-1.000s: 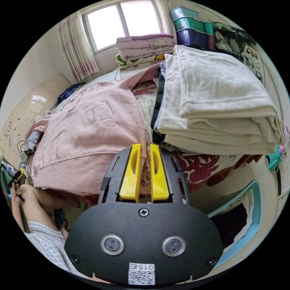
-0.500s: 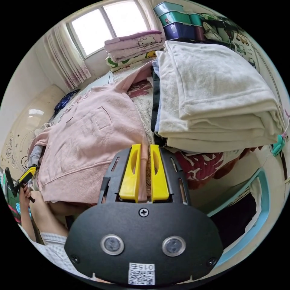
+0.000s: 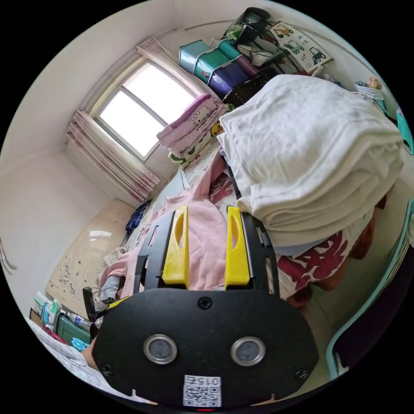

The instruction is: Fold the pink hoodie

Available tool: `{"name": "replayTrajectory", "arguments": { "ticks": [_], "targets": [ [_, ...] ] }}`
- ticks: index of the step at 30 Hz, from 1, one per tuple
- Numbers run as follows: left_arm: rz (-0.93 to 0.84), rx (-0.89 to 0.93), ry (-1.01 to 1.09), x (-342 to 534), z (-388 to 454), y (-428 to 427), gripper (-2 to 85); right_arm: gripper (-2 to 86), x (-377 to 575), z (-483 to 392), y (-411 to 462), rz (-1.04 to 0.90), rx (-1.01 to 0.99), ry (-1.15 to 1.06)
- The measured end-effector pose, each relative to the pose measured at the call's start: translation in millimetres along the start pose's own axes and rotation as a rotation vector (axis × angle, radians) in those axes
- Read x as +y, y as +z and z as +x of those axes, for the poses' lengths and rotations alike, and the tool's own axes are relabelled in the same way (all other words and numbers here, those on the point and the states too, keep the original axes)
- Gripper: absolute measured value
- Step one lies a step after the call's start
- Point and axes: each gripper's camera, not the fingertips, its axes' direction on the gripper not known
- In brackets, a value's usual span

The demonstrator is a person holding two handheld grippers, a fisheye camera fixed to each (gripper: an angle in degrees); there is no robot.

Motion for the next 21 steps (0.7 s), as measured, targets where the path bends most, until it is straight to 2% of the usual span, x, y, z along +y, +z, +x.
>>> {"name": "replayTrajectory", "arguments": {
  "ticks": [6,7,10,12,16,21],
  "targets": [
    [0.006,-0.027,-0.015,-2,2,8,2.2,8.7,-21,-38,-3,-0.032,0.196,0.071],
    [0.006,-0.036,-0.012,-2,4,9,1.9,6.7,-10,-41,-8,-0.022,0.186,0.071],
    [0.007,-0.044,-0.008,-3,7,12,1.4,1.5,25,-43,-17,0.045,-0.089,0.005],
    [0.007,-0.040,-0.010,-3,7,13,1.2,1.4,34,-44,-14,0.095,-0.179,-0.029],
    [0.008,-0.023,-0.016,-3,6,17,1.4,7.3,-9,-62,30,0.067,-0.122,-0.111],
    [0.007,-0.033,-0.010,-3,10,21,2.0,8.7,-99,-65,137,-0.034,-0.023,-0.231]
  ]
}}
